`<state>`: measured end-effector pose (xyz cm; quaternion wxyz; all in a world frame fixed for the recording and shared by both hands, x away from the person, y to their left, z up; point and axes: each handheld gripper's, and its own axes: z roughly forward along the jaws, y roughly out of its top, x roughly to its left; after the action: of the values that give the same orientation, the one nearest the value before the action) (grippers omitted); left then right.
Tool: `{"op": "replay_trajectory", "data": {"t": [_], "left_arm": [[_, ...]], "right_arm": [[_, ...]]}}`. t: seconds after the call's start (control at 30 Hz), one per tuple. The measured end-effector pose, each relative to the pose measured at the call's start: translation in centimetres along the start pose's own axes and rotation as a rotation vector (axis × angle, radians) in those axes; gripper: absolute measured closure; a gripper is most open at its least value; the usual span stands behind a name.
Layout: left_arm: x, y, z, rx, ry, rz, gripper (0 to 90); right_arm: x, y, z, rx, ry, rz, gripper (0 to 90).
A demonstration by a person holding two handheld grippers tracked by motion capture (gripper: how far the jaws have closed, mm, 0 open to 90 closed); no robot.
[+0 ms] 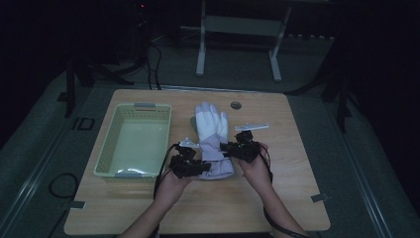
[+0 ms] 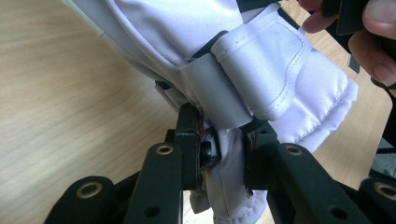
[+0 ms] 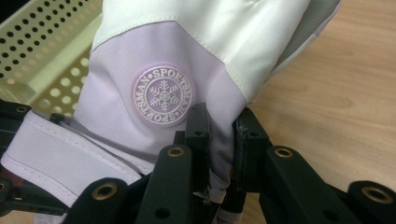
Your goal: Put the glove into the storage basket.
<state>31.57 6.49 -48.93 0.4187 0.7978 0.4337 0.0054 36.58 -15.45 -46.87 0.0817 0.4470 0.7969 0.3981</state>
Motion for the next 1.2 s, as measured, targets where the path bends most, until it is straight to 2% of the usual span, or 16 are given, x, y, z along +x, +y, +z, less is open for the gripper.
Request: {"op": "replay_trajectory", "data": {"t": [0.3,0.6,0.63,1.2], "left_arm": [[0.4,1.2,-2.7,-0.004,0.026,0.013,73.1],[1.5,1.5,-4.9,0.005,0.042,0.014,73.1],[1.7,1.5,-5.3,0.006,0.043,0.015,73.1],[5.1,0.6,-10.2,0.022,0.08,-0.001,73.0]], "right_arm": [[1.9,2.2,-0.5,-0.03,-0.002,-0.032,78.5],[4.2,4.0,0.1,-0.036,-0.002,-0.068,78.5],[4.2,4.0,0.1,-0.036,-0.002,-0.068,78.5],[9.5,6.9,2.9,-0.027,0.006,-0.124,78.4]]}}
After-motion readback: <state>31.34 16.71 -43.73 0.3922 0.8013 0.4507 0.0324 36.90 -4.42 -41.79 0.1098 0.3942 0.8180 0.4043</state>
